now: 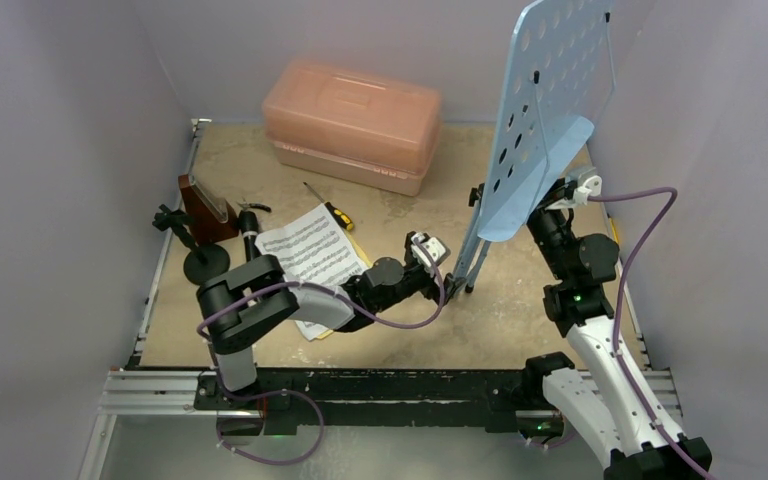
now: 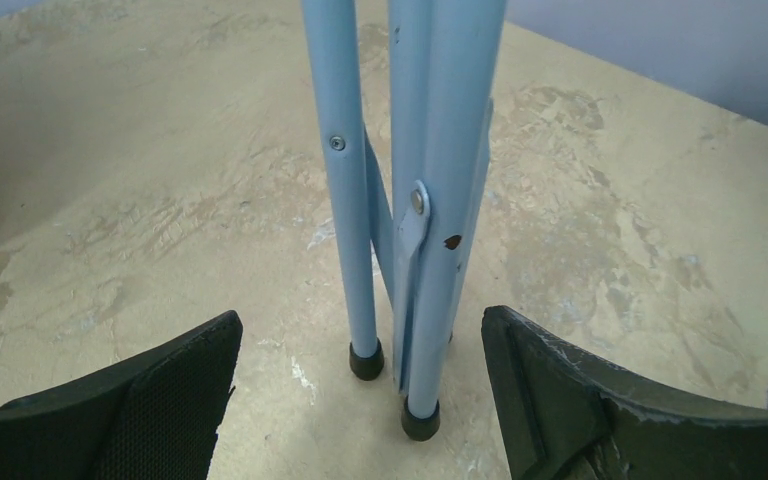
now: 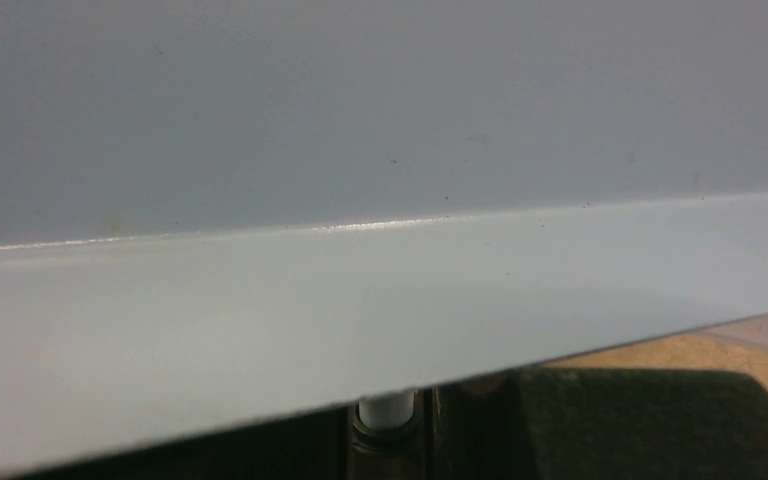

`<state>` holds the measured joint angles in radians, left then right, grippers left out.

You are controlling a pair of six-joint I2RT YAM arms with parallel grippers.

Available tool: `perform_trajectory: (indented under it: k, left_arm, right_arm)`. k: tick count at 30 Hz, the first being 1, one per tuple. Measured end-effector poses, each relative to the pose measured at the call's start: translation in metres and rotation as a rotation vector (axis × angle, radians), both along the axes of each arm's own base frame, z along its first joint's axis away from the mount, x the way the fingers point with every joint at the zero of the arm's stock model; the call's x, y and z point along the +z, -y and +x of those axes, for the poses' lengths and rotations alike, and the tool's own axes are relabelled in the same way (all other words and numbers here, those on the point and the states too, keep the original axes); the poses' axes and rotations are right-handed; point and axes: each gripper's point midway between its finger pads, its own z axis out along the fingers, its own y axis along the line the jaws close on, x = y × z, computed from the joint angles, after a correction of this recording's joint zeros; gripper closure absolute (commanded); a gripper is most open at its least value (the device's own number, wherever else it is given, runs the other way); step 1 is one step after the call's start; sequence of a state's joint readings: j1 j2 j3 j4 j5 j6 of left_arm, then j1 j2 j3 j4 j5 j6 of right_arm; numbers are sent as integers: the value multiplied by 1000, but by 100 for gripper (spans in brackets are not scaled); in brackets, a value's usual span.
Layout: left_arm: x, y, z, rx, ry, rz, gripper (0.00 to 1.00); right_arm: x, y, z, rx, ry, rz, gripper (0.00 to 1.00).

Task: Pack up the instrument practice props
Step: Place the music stand at the center of the board.

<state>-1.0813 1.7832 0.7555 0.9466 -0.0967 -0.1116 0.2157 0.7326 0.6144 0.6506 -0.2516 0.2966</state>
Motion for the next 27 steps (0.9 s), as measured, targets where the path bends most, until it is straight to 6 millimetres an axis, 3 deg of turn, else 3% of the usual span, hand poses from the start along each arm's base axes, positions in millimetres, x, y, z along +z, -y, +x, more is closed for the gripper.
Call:
perform_trajectory:
  k: [5,14,21,27]
  left_arm:
    - [-13,8,7,28,-8,-4,12]
    - [-18,45,0,6,21,-60,12]
    - [-25,47,26,146,63,-124,13]
    - [-24,51,37,232,109,-160,21]
  right_arm:
    - [0,0,0,-2,-2,2,100]
    - [0,1,1,-5,-3,4,100]
    - [0,1,1,-6,-4,5,100]
    - [0,1,1,-5,-4,5,100]
